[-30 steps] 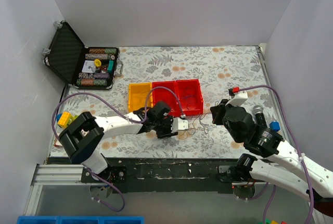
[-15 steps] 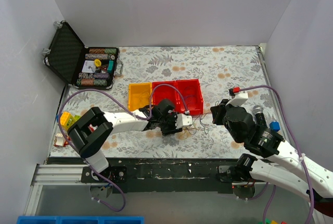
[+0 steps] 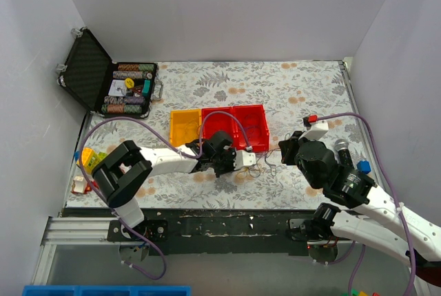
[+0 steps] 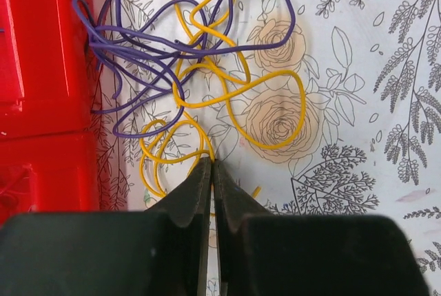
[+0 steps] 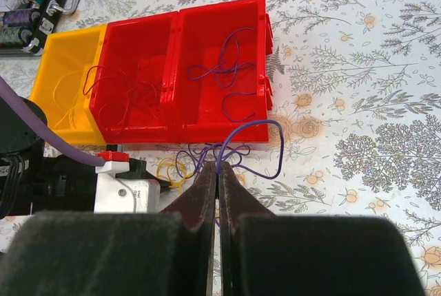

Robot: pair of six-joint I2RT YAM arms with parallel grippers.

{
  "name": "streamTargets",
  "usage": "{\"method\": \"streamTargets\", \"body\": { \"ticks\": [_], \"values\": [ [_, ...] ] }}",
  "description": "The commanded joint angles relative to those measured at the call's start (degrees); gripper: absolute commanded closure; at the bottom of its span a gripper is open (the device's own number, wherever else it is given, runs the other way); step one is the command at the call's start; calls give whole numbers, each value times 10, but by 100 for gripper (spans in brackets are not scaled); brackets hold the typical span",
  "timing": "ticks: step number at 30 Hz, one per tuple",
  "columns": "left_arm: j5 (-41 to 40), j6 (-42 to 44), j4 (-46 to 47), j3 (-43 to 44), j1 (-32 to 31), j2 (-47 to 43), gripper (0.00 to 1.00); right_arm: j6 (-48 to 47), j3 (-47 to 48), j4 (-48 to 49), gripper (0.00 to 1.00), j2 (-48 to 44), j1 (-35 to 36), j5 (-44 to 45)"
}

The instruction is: Untangle the cables

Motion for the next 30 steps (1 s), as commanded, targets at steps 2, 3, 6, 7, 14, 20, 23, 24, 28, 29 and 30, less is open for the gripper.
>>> {"method": "streamTargets", "body": {
  "ticks": [2, 3, 6, 7, 14, 20, 23, 24, 28, 29, 30],
  "values": [
    [-16, -2, -47, -6, 0, -63, 100, -9, 32, 3, 99, 4, 0, 19],
    [-16, -3, -63, -6, 0, -87, 100, -11, 36, 2, 99, 5, 0, 21],
    [0, 11, -134, -1, 0, -173, 100, -24, 51, -2, 99, 3, 0, 38],
    [4, 20, -163, 5, 0, -203, 100, -29, 54, -4, 99, 2, 0, 50],
    [-21, 99, -395, 115, 1, -375, 100, -52, 86, -13, 99, 9, 0, 87],
    [-130, 148, -429, 211, 0, -457, 100, -47, 84, -27, 99, 35, 0, 88],
    [-219, 150, -378, 254, 0, -479, 100, -18, 61, -46, 99, 42, 0, 76],
    [-247, 151, -356, 268, 0, -485, 100, -9, 51, -49, 99, 41, 0, 72],
    [-348, 173, -270, 337, 0, -486, 100, 34, 6, -64, 99, 42, 0, 55],
    [-371, 186, -250, 354, 0, -485, 100, 43, -3, -72, 99, 42, 0, 52],
    [-389, 203, -224, 369, 0, -486, 100, 53, -11, -77, 99, 45, 0, 51]
  ]
}}
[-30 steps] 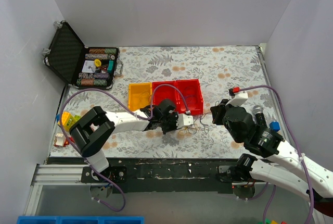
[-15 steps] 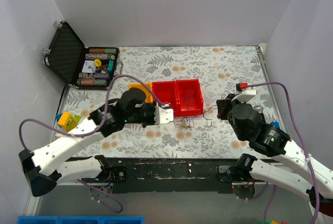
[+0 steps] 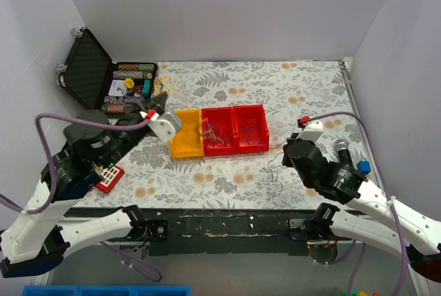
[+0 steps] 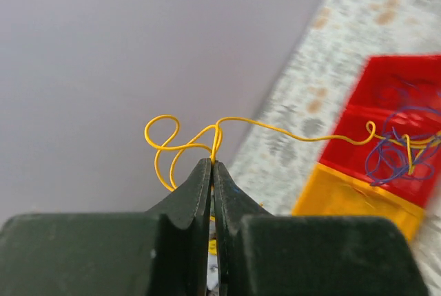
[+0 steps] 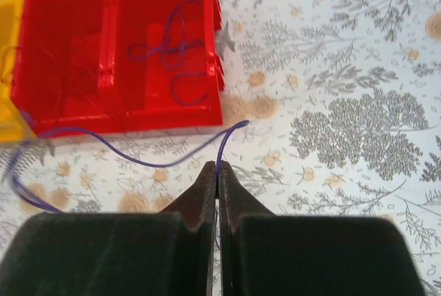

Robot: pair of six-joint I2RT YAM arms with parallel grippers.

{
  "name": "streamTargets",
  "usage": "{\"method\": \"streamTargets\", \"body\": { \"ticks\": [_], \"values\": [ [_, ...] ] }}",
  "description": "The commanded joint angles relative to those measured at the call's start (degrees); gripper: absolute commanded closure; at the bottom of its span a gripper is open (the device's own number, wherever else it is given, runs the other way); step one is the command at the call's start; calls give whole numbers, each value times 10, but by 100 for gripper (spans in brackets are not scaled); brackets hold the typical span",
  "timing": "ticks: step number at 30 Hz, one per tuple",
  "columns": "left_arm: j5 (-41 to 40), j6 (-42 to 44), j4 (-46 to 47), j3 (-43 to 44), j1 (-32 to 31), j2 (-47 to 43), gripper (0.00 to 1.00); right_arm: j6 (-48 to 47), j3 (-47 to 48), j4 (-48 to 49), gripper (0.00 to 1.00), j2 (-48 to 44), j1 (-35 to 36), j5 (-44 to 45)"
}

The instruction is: Untangle the cables

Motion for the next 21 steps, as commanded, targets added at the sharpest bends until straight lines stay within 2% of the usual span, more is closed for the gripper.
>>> {"method": "streamTargets", "body": {
  "ticks": [1, 5, 10, 19, 21],
  "values": [
    [-145, 65, 128, 80, 0, -5, 100, 59, -36, -34, 99, 4, 0, -5],
    [-188, 118, 205, 153, 0, -4, 100, 91, -54, -56, 99, 19, 0, 5],
    [-240, 175, 219, 227, 0, -3, 100, 107, -63, -64, 99, 24, 0, 16],
    [-265, 308, 362, 219, 0, -24, 100, 151, -86, -88, 99, 35, -1, 18],
    [-270, 345, 418, 209, 0, -25, 100, 171, -91, -102, 99, 35, -1, 25]
  ]
}}
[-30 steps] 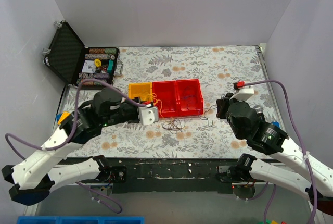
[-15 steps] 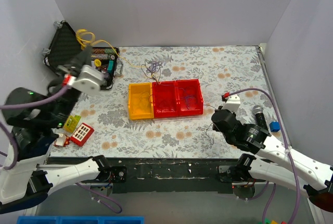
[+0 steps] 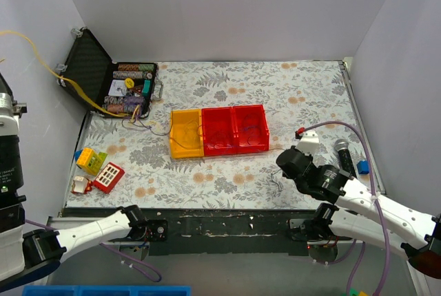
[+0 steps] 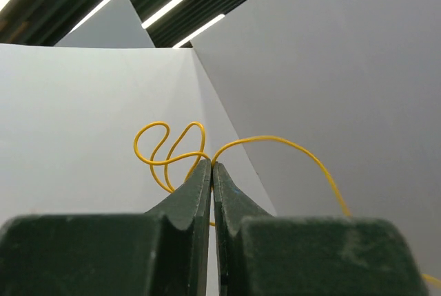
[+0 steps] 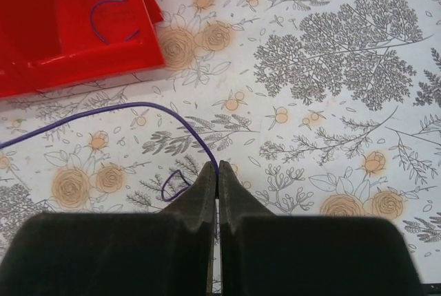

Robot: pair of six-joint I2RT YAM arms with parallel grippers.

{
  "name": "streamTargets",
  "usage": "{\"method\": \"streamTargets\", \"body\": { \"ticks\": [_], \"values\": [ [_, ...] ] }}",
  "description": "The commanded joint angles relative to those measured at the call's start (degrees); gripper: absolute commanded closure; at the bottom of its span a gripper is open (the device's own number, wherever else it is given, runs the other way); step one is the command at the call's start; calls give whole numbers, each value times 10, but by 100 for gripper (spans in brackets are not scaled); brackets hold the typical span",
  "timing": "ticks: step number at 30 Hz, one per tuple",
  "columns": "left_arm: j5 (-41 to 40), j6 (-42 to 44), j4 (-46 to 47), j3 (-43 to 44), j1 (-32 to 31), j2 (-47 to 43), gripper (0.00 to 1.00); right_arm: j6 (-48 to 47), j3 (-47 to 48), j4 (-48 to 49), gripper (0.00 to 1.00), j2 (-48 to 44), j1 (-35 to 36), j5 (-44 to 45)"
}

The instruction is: Untangle the cables

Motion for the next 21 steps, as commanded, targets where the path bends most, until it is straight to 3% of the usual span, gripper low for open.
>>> {"method": "streamTargets", "body": {
  "ticks": [1, 8, 15, 21],
  "values": [
    [-23, 110, 135, -20, 0, 14, 100, 54, -14, -32, 99, 0, 0, 28],
    [-16, 168, 234, -15, 0, 33, 100, 84, -26, -45, 99, -5, -3, 29],
    [4, 60, 103, -43, 0, 15, 100, 68, -22, -15, 99, -21, -3, 15],
    [42, 10, 38, -108, 0, -1, 100, -63, 49, 117, 99, -62, -3, -22]
  ]
}}
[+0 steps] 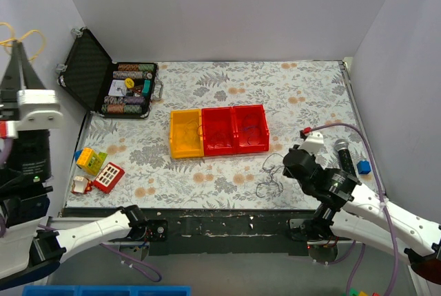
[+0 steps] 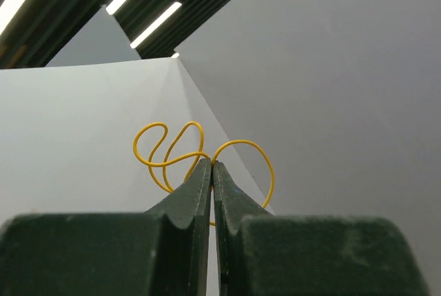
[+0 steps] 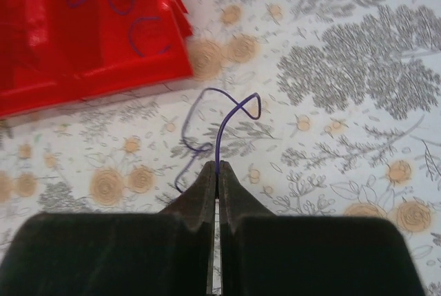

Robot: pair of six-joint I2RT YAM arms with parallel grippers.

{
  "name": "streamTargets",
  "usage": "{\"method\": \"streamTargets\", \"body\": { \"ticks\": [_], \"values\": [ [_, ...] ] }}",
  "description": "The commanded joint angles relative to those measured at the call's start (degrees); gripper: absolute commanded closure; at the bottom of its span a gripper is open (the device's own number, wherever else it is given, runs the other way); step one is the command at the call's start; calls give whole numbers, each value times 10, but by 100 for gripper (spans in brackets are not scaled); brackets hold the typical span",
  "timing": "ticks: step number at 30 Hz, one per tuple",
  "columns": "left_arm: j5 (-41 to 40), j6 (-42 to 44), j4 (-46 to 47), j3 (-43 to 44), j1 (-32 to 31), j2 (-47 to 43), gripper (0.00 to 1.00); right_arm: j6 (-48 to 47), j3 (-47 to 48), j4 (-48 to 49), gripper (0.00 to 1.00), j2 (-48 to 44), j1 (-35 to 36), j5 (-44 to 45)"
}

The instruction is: Untangle the cables

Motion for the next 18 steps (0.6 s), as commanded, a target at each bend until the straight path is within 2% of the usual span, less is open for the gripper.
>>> {"method": "streamTargets", "body": {
  "ticks": [1, 5, 11, 18],
  "values": [
    [38, -57, -79, -32, 0, 0, 100, -113, 99, 125, 99, -13, -2, -11],
    [51, -67, -95, -60, 0, -6, 100, -192, 198, 151, 99, 61, -2, -2],
    [71, -77, -112, -85, 0, -14, 100, -297, 258, 253, 99, 132, -9, 6],
    [111, -77, -118, -118, 0, -19, 100, -378, 304, 343, 99, 220, -85, -30]
  ]
}}
